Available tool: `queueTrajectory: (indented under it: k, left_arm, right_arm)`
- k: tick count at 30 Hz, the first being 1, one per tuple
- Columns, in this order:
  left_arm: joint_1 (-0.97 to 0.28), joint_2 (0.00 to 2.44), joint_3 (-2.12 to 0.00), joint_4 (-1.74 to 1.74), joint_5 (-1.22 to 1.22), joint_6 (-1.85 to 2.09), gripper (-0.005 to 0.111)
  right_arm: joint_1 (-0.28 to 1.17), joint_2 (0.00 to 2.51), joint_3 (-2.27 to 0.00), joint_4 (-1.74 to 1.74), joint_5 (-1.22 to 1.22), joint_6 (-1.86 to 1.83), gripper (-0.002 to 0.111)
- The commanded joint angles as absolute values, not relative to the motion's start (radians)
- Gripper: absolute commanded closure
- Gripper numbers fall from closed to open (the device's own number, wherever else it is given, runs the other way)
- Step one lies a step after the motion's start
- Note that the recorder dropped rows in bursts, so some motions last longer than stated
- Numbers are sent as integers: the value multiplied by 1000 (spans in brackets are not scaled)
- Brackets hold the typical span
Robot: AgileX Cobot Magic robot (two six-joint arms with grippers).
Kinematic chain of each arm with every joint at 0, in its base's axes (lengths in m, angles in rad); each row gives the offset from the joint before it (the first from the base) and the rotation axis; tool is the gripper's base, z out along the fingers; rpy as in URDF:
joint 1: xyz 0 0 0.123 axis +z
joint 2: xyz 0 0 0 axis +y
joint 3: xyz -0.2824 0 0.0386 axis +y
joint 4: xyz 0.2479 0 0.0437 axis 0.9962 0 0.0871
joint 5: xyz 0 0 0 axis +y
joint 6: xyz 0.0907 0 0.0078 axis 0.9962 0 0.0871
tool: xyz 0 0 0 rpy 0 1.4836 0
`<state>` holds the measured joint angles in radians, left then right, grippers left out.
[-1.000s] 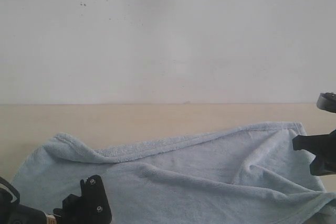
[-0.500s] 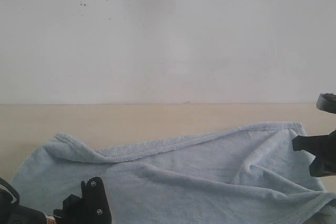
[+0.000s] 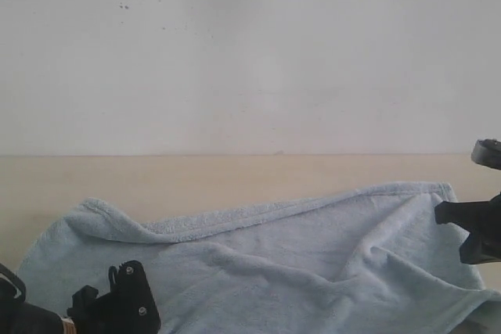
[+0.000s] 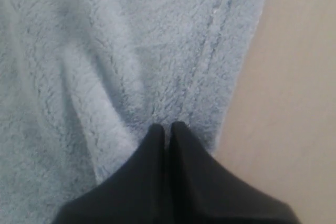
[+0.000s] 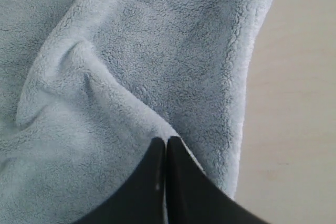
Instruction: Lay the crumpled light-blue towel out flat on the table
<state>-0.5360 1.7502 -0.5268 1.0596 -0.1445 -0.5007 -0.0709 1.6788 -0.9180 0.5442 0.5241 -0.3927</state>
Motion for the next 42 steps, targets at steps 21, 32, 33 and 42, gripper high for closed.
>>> queueTrajectory:
  k: [21, 32, 33, 42]
  left_arm:
    - [-479, 1432, -495, 998, -60, -536, 103]
    - [-405, 1313, -529, 740, -357, -549, 103]
    - [-405, 1313, -529, 740, -367, -549, 103]
    - [-405, 1313, -529, 740, -386, -549, 103]
  right_arm:
    - [-70, 1788, -871, 512, 501, -456, 109]
    - [-70, 1798, -870, 413, 637, -408, 109]
    - [-70, 1798, -870, 421, 646, -412, 109]
    - [-70, 1722, -870, 453, 647, -469, 109]
